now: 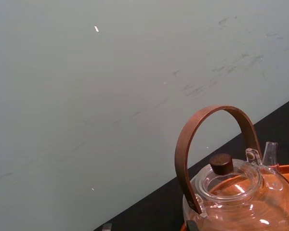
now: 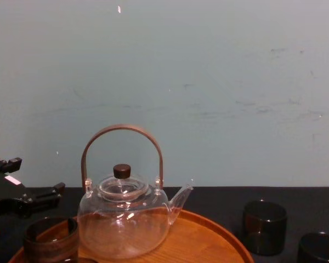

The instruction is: Pick up the glass from the table and place it on the tray.

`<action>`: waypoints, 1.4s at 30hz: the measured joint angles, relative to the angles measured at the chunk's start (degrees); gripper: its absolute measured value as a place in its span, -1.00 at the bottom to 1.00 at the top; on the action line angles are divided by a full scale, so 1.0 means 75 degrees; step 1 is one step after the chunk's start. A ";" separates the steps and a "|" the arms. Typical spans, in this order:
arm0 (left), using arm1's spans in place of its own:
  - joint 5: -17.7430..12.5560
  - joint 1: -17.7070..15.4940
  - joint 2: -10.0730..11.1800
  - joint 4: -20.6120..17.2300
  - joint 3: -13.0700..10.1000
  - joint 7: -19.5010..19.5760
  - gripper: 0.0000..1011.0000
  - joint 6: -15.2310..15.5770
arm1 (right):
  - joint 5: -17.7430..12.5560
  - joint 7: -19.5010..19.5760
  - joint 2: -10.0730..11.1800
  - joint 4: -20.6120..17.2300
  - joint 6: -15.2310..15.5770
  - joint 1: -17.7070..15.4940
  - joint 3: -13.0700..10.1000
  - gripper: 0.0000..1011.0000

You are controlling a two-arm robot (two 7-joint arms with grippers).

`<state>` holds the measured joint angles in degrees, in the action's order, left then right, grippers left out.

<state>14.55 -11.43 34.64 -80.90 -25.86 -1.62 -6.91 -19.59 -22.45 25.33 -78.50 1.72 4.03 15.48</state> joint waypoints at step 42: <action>0.0000 0.0000 0.0000 0.0000 0.0000 0.0000 0.98 0.0000 | 0.0000 0.0024 0.0014 -0.0034 -0.0011 -0.0022 0.0000 0.79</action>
<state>14.55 -11.43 34.65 -80.90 -25.86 -1.62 -6.91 -19.59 -22.27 25.44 -78.75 1.63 3.86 15.48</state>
